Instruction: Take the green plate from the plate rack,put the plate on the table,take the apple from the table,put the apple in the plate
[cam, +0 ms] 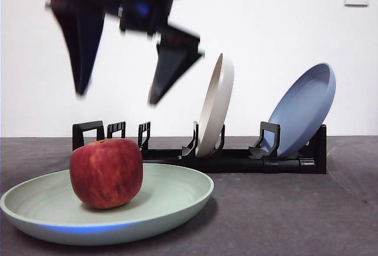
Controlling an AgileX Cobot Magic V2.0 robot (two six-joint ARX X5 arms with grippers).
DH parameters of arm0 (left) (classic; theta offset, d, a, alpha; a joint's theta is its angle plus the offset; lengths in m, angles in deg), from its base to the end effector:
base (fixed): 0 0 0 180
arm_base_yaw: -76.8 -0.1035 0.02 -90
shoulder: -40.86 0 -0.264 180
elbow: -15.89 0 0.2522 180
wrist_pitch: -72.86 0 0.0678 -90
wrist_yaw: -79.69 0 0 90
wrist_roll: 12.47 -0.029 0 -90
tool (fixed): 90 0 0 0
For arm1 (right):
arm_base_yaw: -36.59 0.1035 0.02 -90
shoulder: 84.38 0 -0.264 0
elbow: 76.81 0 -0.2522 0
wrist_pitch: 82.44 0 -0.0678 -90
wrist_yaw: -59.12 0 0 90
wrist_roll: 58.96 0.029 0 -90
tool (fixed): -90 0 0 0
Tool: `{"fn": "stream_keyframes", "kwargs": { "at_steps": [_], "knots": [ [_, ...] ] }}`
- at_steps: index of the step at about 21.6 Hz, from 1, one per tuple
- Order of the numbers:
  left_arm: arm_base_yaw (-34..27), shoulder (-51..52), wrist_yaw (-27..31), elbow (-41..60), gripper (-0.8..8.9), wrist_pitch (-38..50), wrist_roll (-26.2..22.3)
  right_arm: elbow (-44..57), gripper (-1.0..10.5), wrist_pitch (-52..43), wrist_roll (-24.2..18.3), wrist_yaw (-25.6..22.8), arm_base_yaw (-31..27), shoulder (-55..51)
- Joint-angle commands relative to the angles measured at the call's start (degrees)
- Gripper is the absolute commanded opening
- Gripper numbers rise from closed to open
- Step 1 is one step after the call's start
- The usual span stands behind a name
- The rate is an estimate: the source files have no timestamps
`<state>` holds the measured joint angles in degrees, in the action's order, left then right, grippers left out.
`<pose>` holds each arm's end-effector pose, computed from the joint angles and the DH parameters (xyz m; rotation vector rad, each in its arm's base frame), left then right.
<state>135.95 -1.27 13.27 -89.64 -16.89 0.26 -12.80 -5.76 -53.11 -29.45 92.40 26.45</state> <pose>0.0211 -0.0127 0.4642 0.0958 0.4145 -0.5649 0.2218 0.3278 0.2811 -0.5082 1.1891 0.7979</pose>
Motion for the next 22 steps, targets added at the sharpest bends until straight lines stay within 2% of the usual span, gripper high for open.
{"fn": "stream_keyframes", "kwargs": {
  "at_steps": [1,5,13,22],
  "knots": [
    [-0.1,0.1,-1.5,0.2,2.57,0.3,0.6,-4.7,4.7,7.4,-3.1,-0.2,0.0,-0.1],
    [-0.1,0.0,-4.4,0.2,2.56,0.2,0.6,-9.6,4.7,15.8,-5.2,-0.2,0.0,-1.5],
    [-0.1,-1.7,-13.4,0.2,2.56,0.1,0.5,-10.0,4.7,16.0,-5.9,0.5,0.0,-11.1],
    [-0.1,-8.2,-13.5,0.2,2.56,0.0,0.1,-9.4,4.7,16.2,-4.7,0.5,0.0,-30.7]
  ]
}}
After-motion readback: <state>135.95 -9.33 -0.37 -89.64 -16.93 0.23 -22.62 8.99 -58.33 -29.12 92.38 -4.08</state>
